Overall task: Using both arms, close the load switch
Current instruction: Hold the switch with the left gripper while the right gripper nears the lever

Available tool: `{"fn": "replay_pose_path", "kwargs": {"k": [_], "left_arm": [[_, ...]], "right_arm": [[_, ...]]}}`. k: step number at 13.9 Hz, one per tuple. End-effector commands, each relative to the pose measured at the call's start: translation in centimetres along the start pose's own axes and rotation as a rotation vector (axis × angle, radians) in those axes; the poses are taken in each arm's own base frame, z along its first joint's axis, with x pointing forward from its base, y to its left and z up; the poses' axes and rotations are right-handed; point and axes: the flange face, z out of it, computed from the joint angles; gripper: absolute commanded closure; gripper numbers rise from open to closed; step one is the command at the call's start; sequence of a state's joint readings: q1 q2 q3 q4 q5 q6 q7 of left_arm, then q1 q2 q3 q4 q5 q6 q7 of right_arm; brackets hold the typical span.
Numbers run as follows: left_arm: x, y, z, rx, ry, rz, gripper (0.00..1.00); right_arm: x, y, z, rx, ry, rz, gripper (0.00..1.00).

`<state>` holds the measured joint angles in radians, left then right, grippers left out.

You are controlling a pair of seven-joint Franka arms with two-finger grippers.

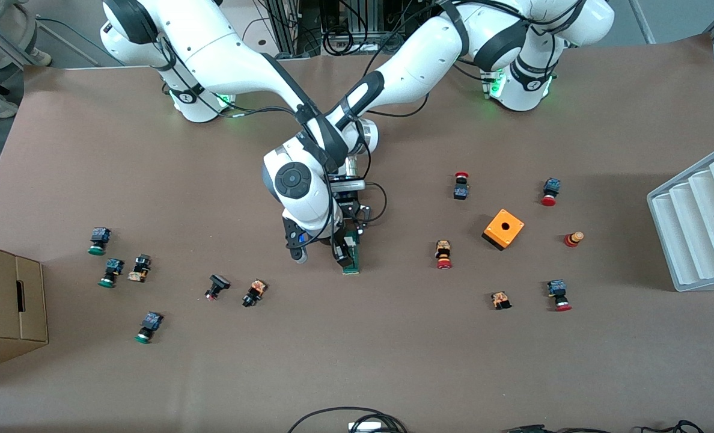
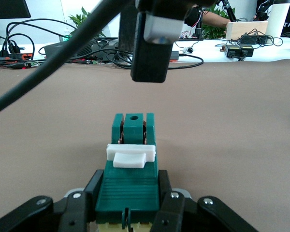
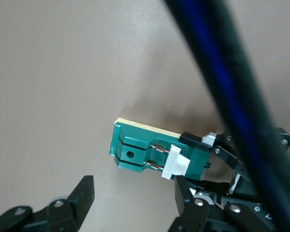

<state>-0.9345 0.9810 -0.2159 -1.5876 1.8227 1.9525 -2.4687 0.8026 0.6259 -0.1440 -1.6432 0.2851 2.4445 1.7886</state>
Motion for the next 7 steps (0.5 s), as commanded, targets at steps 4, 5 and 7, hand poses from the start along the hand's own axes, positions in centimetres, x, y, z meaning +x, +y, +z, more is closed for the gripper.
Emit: {"fn": "replay_pose_path", "kwargs": {"k": [4,5,7], "left_arm": [[0.01,0.8,-0.02,-0.021,-0.002,-0.009,0.51],[0.01,0.81,-0.02,-0.022,-0.001,-0.007,0.51],[-0.02,0.84,-0.11,-0.022,-0.002,-0.009,0.48]], "right_arm": [[0.06,0.07,-0.47,0.017,0.004,0.004,0.23],[-0.11,0.16,-0.43,0.014,0.003,0.001,0.23],[-0.09,0.2,-0.25,0.013,0.005,0.001,0.23]]}}
